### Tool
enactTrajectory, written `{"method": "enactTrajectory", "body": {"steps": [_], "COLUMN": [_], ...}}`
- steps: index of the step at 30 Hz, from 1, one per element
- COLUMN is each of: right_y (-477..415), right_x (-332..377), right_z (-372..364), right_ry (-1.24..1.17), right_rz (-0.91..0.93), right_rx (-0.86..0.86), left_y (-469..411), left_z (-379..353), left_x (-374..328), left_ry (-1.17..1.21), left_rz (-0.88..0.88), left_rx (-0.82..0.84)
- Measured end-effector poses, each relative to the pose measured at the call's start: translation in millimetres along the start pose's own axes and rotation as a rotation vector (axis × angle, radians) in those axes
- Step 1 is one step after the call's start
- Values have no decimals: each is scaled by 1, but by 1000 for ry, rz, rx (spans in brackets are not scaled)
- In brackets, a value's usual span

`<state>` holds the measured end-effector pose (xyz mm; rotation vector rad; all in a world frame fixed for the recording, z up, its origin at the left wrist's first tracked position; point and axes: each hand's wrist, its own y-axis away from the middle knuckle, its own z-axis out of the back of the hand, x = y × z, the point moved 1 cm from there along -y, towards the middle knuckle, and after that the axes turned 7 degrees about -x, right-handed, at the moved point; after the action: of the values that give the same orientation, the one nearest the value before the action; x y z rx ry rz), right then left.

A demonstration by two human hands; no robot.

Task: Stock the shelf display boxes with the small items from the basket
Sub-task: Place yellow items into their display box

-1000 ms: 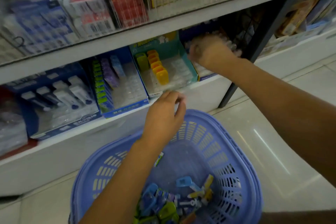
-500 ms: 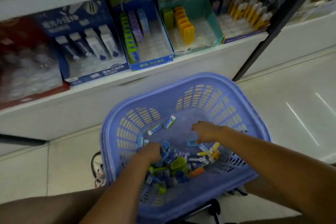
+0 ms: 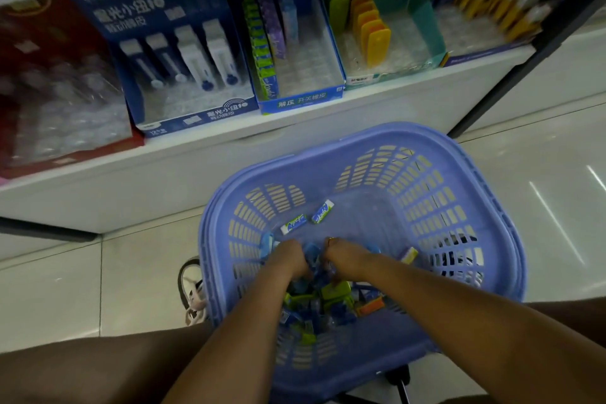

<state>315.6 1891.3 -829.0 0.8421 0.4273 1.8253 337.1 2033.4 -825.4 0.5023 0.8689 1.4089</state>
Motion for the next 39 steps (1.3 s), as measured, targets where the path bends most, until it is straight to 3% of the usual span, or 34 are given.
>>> {"method": "enactTrajectory", "body": {"steps": [5, 8, 10, 15, 22, 25, 28, 30, 34, 39], "right_y": [7, 17, 28, 76, 134, 146, 148, 143, 123, 98], "right_x": [-5, -21, -30, -62, -96, -111, -126, -136, -150, -158], "right_z": [12, 40, 68, 143, 206, 229, 257, 278, 324, 367], "right_ry": [-168, -522, -867, -1320, -1502, -1461, -1237, -1029, -518, -192], "right_rz": [-72, -117, -141, -19, 87, 94, -65, -167, -290, -284], "right_rx": [51, 105, 72, -209, -802, -1094, -1396, -1497, -1495, -1221], "left_y": [-2, 8, 19, 46, 83, 93, 101, 104, 109, 106], "left_z": [26, 47, 66, 112, 154, 164, 175, 184, 195, 197], "left_x": [-5, -16, -27, -69, -128, -142, -152, -155, -152, -150], "left_ry": [458, 701, 715, 838, 1132, 1235, 1417, 1484, 1596, 1647], "left_rz": [107, 125, 67, -91, -243, -284, -306, -325, -365, -404], "left_rx": [12, 93, 60, -54, -168, -193, -127, -104, -94, -124]}}
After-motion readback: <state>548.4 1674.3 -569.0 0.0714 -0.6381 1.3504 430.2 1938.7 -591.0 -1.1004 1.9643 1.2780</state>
